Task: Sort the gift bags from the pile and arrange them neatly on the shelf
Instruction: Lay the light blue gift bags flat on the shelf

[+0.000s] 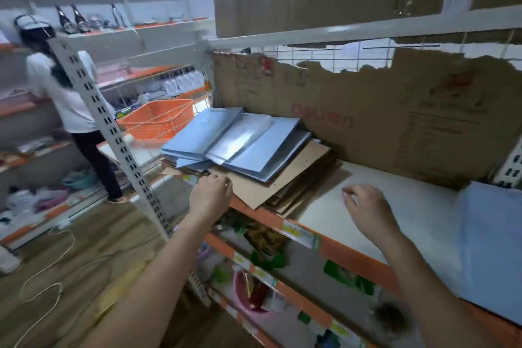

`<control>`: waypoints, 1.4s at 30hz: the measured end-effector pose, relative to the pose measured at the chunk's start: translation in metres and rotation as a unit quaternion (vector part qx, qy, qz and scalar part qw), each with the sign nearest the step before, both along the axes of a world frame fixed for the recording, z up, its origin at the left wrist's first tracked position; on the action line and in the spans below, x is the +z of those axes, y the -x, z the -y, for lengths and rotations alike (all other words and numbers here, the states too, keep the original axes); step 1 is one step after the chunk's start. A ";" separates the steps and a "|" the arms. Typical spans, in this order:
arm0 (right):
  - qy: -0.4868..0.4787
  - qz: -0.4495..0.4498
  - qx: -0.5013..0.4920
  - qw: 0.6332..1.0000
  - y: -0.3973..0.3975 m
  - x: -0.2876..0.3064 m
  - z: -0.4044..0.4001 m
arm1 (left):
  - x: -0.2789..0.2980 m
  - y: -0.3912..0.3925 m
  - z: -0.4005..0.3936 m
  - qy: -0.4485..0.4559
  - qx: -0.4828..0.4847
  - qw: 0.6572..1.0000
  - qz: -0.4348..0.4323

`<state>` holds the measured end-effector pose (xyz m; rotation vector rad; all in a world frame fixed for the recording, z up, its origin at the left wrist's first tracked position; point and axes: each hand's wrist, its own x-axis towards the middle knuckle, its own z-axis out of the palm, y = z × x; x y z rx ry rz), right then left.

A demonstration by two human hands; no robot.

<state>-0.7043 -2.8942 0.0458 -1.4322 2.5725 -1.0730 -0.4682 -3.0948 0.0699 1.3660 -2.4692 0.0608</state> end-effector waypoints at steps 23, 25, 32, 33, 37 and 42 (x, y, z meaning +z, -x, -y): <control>-0.027 0.263 -0.095 0.960 -0.006 0.010 0.257 | -0.021 -0.048 0.333 -0.180 0.145 0.972 -0.046; 0.001 0.297 -0.132 0.946 -0.007 0.007 0.254 | -0.023 -0.048 0.353 -0.183 0.131 0.974 -0.032; 0.120 0.325 -0.258 0.902 -0.023 0.012 0.247 | -0.026 -0.047 0.394 -0.227 0.091 0.970 -0.007; 0.132 0.314 -0.274 0.900 -0.025 0.013 0.246 | -0.028 -0.048 0.399 -0.225 0.088 0.970 -0.006; 0.191 0.308 -0.301 0.882 -0.033 0.015 0.239 | -0.024 -0.045 0.399 -0.217 0.088 0.972 -0.017; 0.207 0.297 -0.314 0.878 -0.036 0.018 0.235 | -0.014 -0.043 0.395 -0.290 0.032 0.952 -0.088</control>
